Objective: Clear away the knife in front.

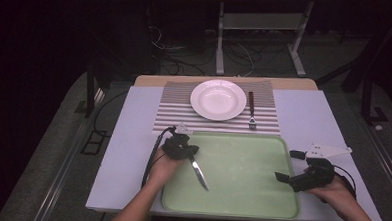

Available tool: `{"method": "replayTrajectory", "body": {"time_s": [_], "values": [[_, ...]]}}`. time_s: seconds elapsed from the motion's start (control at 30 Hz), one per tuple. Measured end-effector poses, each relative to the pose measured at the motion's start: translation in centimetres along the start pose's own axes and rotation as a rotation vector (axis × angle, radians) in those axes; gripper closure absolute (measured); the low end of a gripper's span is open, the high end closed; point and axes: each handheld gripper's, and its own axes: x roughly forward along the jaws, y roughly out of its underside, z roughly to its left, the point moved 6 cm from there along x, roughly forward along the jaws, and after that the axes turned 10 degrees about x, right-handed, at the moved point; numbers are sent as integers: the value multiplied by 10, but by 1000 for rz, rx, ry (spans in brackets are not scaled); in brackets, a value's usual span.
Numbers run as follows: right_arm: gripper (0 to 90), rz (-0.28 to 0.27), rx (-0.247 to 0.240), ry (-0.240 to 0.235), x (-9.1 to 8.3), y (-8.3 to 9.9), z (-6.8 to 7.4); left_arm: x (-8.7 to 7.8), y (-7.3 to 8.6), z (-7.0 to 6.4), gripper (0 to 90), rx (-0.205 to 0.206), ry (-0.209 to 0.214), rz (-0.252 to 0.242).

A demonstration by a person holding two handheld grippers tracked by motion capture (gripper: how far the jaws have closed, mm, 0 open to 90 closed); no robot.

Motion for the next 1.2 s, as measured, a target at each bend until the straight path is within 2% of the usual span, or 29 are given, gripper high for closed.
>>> {"method": "replayTrajectory", "body": {"time_s": [0.27,0.5,0.67,0.77,0.93,1.0,1.1,1.13,1.2], "values": [[0,8,-7,6,2,0,1,-13,13,11,895,-46,-11,2],[0,4,-3,8,0,0,1,-20,18,14,895,-62,-17,16],[0,4,-3,8,0,0,1,-27,25,19,894,-69,-36,29],[0,5,-3,8,0,0,1,-28,26,22,893,-86,-28,21],[0,3,-4,8,-1,0,1,-27,25,22,877,-79,-25,20],[0,5,-3,7,0,0,0,-27,25,22,847,-80,-11,11],[0,2,2,2,0,0,1,-26,23,20,763,-56,13,-9],[0,1,5,0,0,0,0,-26,22,19,684,-49,23,-20],[0,2,5,0,0,0,0,-28,20,18,657,-36,30,-39]]}}
